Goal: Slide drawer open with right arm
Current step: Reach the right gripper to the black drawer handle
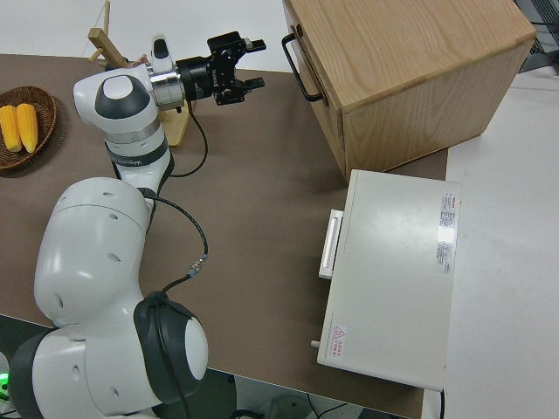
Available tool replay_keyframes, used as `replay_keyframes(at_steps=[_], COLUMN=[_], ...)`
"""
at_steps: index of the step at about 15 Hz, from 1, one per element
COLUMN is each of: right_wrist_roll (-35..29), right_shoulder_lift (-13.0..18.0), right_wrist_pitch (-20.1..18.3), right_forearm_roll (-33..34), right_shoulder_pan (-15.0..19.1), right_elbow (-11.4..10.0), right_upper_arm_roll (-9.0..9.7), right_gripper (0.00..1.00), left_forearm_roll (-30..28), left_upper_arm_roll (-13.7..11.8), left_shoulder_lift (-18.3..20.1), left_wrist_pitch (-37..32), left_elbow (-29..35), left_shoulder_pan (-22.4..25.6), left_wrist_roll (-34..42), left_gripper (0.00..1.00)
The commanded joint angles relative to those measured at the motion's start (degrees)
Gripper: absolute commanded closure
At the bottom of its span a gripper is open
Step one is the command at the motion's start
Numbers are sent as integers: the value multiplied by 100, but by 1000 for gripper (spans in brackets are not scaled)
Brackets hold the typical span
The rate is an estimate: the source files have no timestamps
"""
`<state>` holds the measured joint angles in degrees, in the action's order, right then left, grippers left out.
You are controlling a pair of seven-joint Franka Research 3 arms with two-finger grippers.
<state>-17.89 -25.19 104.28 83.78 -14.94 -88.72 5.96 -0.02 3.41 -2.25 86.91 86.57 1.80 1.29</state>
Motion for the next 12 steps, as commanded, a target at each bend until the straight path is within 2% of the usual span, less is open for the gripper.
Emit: replay_keyframes(at_steps=[1, 5, 12], right_wrist_roll=[-224, -513, -725], right_shoulder_lift=[-143, -302, -381], right_wrist_pitch=[-83, -206, -215], right_forearm_roll=[489, 780, 789], right_shoulder_pan=[8, 43, 87], right_elbow=[-66, -66, -75], right_upper_arm_roll=[-103, -191, -332], right_gripper=[21, 21, 34], left_forearm_roll=[98, 98, 98], left_upper_arm_roll=[37, 37, 37], left_shoulder_lift=[-65, -65, -65], left_wrist_pitch=[-113, -113, -113], left_elbow=[-140, -149, -149], left_shoulder_pan=[22, 22, 22], left_wrist_roll=[55, 55, 55], left_gripper=[7, 7, 7])
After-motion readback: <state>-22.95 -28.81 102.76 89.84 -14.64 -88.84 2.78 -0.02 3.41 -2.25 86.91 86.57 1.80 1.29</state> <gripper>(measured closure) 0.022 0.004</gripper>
